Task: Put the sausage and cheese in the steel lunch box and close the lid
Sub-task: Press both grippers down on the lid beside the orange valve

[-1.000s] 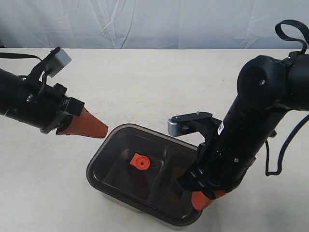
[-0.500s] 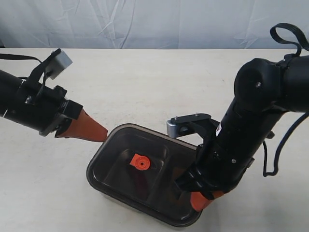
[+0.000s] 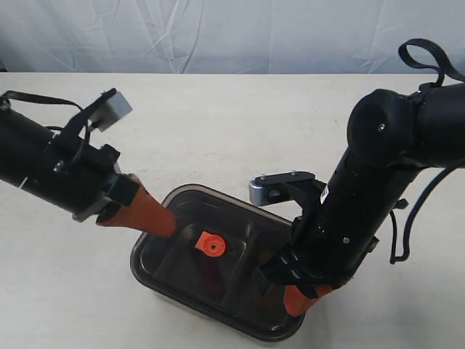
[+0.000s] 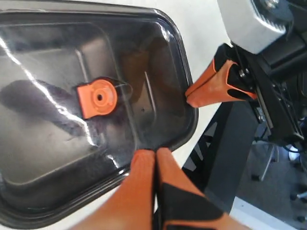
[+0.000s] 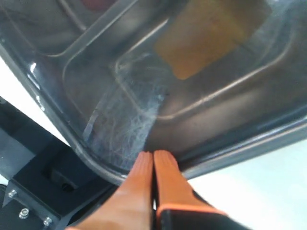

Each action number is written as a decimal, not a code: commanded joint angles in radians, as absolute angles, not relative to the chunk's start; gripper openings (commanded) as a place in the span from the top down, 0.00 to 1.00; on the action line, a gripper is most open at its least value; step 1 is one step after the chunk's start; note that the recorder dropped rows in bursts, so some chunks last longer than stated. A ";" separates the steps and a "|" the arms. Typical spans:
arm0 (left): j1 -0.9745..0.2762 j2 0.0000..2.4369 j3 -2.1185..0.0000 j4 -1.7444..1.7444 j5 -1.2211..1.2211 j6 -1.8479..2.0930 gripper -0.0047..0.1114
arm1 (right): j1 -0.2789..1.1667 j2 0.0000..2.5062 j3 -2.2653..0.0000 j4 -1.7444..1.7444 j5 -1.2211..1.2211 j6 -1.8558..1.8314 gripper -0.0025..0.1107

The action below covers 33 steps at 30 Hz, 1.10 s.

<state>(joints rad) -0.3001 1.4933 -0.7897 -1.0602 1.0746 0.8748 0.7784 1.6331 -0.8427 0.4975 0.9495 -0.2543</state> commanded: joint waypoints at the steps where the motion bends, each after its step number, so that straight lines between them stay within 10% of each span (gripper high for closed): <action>1: -0.406 1.565 -0.786 -1.023 1.050 0.877 0.96 | 0.779 1.669 -0.834 0.483 0.872 -0.258 0.99; 16: -0.420 1.603 -0.876 -1.004 0.881 0.830 0.96 | 0.779 1.413 -0.896 0.363 0.831 -0.135 0.99; 33: -0.422 1.813 -0.878 -0.834 0.768 0.718 0.96 | 0.779 1.668 -0.903 0.324 0.717 -0.116 0.99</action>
